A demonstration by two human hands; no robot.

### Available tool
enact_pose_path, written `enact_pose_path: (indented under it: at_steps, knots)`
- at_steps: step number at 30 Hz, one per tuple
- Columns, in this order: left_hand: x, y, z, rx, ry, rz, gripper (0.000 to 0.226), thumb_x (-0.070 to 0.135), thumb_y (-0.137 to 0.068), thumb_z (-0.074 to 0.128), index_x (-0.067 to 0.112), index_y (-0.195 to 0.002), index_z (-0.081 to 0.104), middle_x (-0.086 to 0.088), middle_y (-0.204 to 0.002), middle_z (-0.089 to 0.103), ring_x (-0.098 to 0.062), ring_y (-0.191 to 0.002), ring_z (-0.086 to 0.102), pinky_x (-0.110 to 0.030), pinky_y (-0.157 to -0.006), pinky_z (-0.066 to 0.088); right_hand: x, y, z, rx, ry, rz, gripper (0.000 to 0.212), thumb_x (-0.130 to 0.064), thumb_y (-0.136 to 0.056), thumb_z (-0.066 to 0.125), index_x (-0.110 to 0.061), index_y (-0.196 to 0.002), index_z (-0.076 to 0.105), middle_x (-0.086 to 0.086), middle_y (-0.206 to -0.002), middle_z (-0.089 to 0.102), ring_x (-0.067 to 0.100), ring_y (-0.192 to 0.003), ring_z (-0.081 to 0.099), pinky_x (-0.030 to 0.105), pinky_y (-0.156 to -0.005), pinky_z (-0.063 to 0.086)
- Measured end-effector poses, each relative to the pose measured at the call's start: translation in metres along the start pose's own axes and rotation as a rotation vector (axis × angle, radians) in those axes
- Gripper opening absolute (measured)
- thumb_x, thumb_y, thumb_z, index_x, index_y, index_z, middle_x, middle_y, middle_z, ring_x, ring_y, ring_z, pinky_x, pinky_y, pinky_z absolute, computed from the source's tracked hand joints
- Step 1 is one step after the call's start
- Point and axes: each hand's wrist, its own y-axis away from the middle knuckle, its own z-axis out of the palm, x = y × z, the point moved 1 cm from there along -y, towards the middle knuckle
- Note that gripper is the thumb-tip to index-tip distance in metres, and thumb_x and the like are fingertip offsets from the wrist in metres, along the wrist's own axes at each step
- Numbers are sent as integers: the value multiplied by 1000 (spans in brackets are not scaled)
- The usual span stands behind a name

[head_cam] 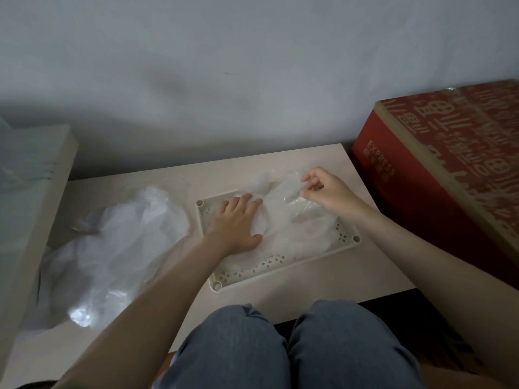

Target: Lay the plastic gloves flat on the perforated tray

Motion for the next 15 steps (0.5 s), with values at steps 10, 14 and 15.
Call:
enact_pose_path:
  at_steps: [10, 14, 15]
  knots:
    - [9, -17, -6, 69, 45, 30, 55, 32, -100, 36, 16, -150, 22, -4, -159, 16, -23, -144, 16, -37, -115, 11, 0, 20, 18, -44, 562, -368, 45, -44, -73, 75, -19, -102, 52, -9, -102, 45, 17, -106, 41, 28, -83, 19]
    - [6, -17, 5, 34, 28, 23, 58, 31, -102, 28, 13, -154, 6, -5, -162, 2, -18, -148, 1, -35, -119, 0, 3, 31, 26, -348, 777, -285, 52, -68, -70, 65, -25, -93, 48, -11, -92, 42, 12, -94, 35, 30, -84, 22]
    - [6, -17, 8, 21, 26, 21, 60, 32, -103, 26, 14, -154, 0, -4, -162, -2, -18, -149, -3, -36, -120, -2, 4, 33, 31, -372, 852, -292, 55, -71, -70, 61, -25, -95, 47, -12, -93, 42, 12, -94, 34, 31, -85, 23]
